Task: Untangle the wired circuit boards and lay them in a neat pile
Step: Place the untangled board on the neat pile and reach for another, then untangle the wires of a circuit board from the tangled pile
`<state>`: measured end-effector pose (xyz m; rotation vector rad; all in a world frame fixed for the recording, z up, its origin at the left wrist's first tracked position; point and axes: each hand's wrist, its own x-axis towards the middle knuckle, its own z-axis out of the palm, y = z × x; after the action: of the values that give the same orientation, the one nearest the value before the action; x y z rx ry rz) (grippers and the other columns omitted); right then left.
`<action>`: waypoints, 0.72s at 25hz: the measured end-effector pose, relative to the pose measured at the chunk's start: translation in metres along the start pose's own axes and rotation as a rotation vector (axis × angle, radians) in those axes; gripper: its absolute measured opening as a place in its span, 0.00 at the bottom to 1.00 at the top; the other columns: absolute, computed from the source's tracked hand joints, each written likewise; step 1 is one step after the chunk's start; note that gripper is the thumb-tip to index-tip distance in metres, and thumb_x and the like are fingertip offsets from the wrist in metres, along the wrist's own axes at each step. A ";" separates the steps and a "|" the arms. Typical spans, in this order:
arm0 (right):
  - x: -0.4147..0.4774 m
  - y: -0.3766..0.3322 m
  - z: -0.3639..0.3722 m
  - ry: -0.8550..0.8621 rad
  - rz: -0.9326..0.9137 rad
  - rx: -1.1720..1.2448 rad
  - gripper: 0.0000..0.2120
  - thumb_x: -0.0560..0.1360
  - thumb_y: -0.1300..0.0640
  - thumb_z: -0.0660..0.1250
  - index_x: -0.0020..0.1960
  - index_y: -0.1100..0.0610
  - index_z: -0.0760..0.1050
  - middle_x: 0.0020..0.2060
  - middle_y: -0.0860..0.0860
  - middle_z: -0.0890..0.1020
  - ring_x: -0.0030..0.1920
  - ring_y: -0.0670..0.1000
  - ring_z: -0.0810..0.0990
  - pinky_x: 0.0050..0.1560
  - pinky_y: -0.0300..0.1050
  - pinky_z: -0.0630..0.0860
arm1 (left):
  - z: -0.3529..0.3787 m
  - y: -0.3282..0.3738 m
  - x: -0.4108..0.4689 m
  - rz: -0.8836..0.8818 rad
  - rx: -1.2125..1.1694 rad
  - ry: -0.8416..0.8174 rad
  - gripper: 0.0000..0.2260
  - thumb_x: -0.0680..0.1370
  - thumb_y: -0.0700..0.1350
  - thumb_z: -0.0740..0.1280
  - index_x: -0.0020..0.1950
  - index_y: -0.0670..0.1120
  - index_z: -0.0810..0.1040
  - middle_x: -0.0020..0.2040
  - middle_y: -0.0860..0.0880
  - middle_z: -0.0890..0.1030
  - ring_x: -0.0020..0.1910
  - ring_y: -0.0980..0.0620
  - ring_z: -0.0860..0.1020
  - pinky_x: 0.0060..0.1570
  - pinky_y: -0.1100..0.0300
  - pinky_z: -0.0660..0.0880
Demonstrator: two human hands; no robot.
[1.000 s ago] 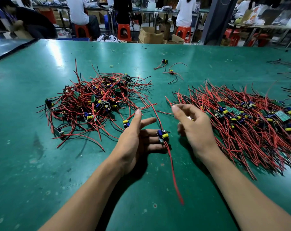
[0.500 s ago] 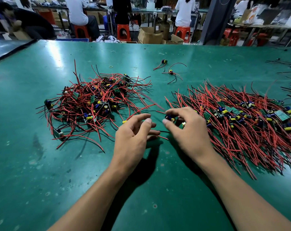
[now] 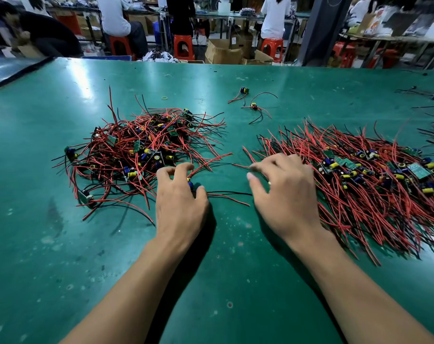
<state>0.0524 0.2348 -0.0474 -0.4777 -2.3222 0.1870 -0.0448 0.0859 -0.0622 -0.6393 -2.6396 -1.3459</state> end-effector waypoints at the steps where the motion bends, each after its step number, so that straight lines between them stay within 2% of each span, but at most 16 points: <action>1: -0.001 -0.001 0.001 -0.073 -0.049 0.049 0.05 0.75 0.55 0.72 0.49 0.55 0.84 0.46 0.51 0.82 0.49 0.56 0.78 0.51 0.51 0.70 | 0.000 0.000 0.001 -0.011 0.029 -0.019 0.19 0.76 0.45 0.68 0.68 0.48 0.73 0.60 0.44 0.70 0.54 0.45 0.76 0.62 0.53 0.71; 4: -0.004 0.000 0.002 -0.350 -0.045 0.147 0.07 0.77 0.51 0.68 0.51 0.53 0.83 0.47 0.50 0.82 0.50 0.55 0.80 0.52 0.51 0.76 | 0.001 -0.001 0.001 0.016 0.084 -0.013 0.16 0.77 0.46 0.68 0.64 0.45 0.78 0.57 0.44 0.76 0.56 0.45 0.76 0.58 0.58 0.68; 6: -0.005 0.002 0.003 -0.427 -0.005 0.074 0.10 0.78 0.46 0.66 0.53 0.50 0.82 0.49 0.48 0.82 0.52 0.54 0.80 0.50 0.48 0.76 | 0.001 -0.002 0.002 0.036 0.062 0.010 0.12 0.76 0.44 0.69 0.59 0.44 0.80 0.54 0.45 0.79 0.54 0.46 0.77 0.56 0.59 0.68; 9: -0.004 0.006 0.001 -0.369 0.100 -0.069 0.13 0.78 0.42 0.63 0.53 0.49 0.81 0.49 0.47 0.81 0.52 0.54 0.80 0.47 0.47 0.74 | 0.000 -0.002 0.002 0.083 0.013 0.028 0.11 0.74 0.45 0.71 0.56 0.47 0.81 0.51 0.49 0.82 0.52 0.49 0.78 0.54 0.60 0.70; 12: -0.001 0.010 -0.001 -0.342 0.181 -0.100 0.14 0.78 0.41 0.63 0.50 0.50 0.81 0.47 0.49 0.82 0.49 0.57 0.81 0.45 0.47 0.74 | -0.001 0.000 0.000 0.108 -0.043 0.111 0.11 0.74 0.47 0.73 0.55 0.49 0.81 0.48 0.52 0.81 0.46 0.49 0.78 0.52 0.53 0.75; 15: 0.000 0.012 -0.003 -0.322 0.223 -0.101 0.14 0.78 0.42 0.64 0.49 0.51 0.81 0.44 0.51 0.83 0.46 0.59 0.81 0.41 0.46 0.71 | -0.001 -0.001 0.001 0.105 -0.153 0.158 0.11 0.74 0.44 0.74 0.55 0.48 0.81 0.47 0.51 0.80 0.43 0.50 0.80 0.48 0.50 0.78; 18: -0.001 0.011 -0.003 -0.332 0.232 -0.108 0.14 0.78 0.42 0.64 0.50 0.51 0.81 0.45 0.51 0.83 0.46 0.59 0.81 0.40 0.46 0.68 | -0.002 0.002 -0.001 0.074 -0.351 0.122 0.10 0.74 0.39 0.74 0.54 0.48 0.81 0.49 0.49 0.81 0.45 0.52 0.82 0.48 0.52 0.81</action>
<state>0.0586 0.2446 -0.0490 -0.8250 -2.6053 0.2697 -0.0434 0.0852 -0.0595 -0.6601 -2.2804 -1.7812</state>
